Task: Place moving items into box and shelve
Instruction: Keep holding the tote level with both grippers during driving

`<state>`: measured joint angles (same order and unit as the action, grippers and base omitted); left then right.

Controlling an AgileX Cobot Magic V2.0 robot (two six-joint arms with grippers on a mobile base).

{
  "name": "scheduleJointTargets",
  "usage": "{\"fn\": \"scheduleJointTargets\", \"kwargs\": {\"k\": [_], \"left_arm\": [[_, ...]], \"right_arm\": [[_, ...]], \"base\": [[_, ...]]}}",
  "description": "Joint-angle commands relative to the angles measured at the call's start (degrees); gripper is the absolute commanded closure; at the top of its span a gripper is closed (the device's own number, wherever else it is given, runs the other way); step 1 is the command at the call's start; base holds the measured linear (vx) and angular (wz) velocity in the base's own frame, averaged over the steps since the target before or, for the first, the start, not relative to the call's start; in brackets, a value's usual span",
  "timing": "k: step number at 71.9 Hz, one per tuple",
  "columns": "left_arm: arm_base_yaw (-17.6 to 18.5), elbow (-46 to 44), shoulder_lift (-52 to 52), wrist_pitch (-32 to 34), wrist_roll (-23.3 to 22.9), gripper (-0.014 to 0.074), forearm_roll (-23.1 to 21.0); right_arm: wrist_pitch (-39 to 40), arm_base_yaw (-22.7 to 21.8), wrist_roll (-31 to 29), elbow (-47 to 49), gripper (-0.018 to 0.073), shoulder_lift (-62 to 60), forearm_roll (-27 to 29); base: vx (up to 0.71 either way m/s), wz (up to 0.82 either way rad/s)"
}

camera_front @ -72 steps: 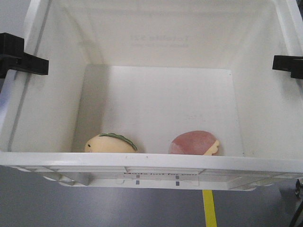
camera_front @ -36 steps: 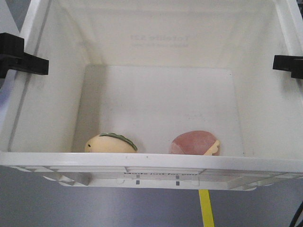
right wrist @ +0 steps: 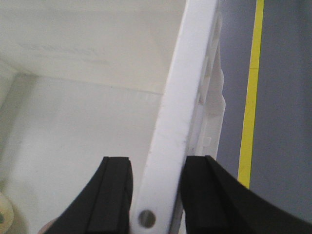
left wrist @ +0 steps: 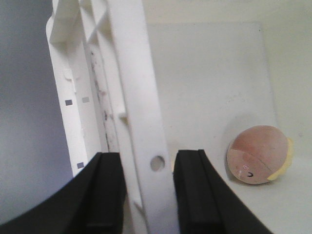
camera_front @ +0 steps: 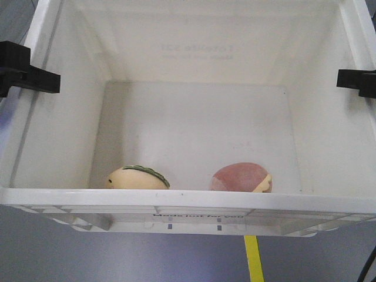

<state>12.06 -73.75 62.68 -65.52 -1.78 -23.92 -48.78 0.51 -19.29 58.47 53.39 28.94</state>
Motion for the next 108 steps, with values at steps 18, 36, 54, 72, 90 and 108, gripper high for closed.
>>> {"fn": "scheduleJointTargets", "kwargs": {"k": [18, 36, 54, 72, 90, 108], "left_arm": [[0.1, -2.1, -1.4, 7.7, 1.3, 0.0596, -5.2], [0.1, -2.1, -1.4, 7.7, 1.3, 0.0596, -5.2], [0.1, -2.1, -1.4, 7.7, 1.3, 0.0596, -5.2], [0.1, -2.1, -1.4, 7.7, 1.3, 0.0596, -5.2], [0.1, -2.1, -1.4, 7.7, 1.3, 0.0596, -5.2], [0.1, -2.1, -1.4, 7.6, 1.3, 0.0596, -5.2]], "right_arm": [[5.7, 0.1, -1.5, 2.6, 0.0565, -1.0, 5.1], [5.7, 0.1, -1.5, 2.6, 0.0565, -1.0, 5.1], [5.7, 0.1, -1.5, 2.6, 0.0565, -1.0, 5.1], [5.7, 0.1, -1.5, 2.6, 0.0565, -1.0, 5.1], [5.7, 0.1, -1.5, 2.6, 0.0565, -1.0, 5.1], [5.7, 0.1, -1.5, 2.6, 0.0565, -1.0, 5.1]], "base": [[0.52, -0.04], [0.48, -0.1], [0.45, -0.25], [0.42, -0.48], [0.39, -0.64], [0.36, -0.71]]}}
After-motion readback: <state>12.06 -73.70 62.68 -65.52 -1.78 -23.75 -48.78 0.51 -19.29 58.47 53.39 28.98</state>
